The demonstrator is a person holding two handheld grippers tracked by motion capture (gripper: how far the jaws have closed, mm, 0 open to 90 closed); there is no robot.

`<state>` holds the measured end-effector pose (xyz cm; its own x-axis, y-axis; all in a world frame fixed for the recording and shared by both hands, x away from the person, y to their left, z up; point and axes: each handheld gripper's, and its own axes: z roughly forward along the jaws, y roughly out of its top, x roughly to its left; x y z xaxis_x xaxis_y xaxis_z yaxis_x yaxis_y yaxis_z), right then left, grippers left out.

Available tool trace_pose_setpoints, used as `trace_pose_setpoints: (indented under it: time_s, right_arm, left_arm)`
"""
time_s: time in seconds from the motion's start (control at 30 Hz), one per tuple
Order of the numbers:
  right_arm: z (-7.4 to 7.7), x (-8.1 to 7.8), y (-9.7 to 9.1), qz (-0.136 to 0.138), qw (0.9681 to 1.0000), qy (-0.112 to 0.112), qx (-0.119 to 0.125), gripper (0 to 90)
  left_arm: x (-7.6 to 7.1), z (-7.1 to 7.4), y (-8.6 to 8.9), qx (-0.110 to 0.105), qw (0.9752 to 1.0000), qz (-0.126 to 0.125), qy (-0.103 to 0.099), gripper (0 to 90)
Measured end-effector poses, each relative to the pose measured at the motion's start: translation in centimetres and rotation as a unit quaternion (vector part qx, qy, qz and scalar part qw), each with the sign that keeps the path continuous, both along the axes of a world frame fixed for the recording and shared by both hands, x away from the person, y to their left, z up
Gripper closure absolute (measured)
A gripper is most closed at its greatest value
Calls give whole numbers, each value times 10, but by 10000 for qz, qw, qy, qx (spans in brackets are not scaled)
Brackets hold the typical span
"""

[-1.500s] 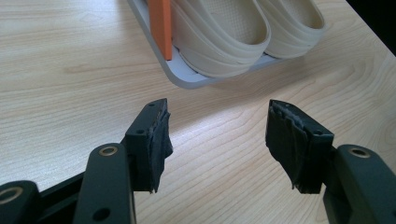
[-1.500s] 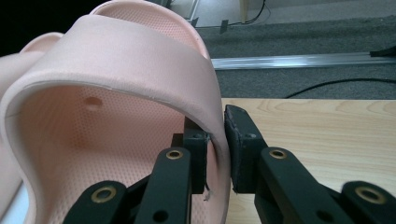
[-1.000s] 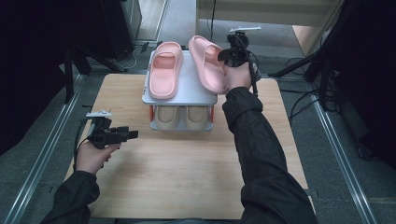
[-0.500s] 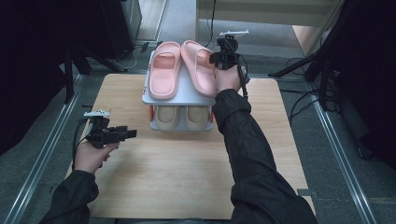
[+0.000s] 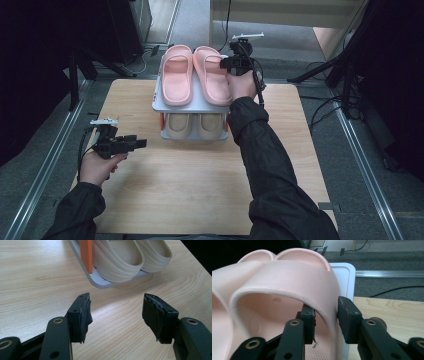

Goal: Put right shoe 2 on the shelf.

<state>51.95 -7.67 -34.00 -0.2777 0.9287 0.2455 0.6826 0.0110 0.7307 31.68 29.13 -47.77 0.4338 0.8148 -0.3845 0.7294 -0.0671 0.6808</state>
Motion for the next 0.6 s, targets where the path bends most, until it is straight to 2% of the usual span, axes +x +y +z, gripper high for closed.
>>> trace_pose_setpoints:
  time_s: [0.13, 0.23, 0.37, 0.43, 0.53, 0.6]
  right_arm:
    - [2, -5, 4, 156, 9998, -50, -137, 633]
    - [3, -9, 2, 323, 9993, -193, -71, 607]
    - [4, -13, -4, 485, 9987, -168, 42, 594]
    - [6, -18, -7, 582, 9981, -215, 27, 620]
    - [9, -23, -14, 768, 9968, -187, 96, 689]
    - [12, -26, -19, 874, 9960, -182, 53, 754]
  left_arm:
    - [0, 0, 0, 17, 10000, -6, 1, 399]
    - [0, 0, 0, -2, 10000, 5, 12, 399]
    - [0, 0, 1, 8, 10000, 12, 9, 399]
    - [0, 0, 1, 6, 10000, 18, 6, 399]
    - [0, 1, 3, 25, 10000, 6, -1, 399]
    - [0, 2, 5, -10, 10000, 29, -38, 402]
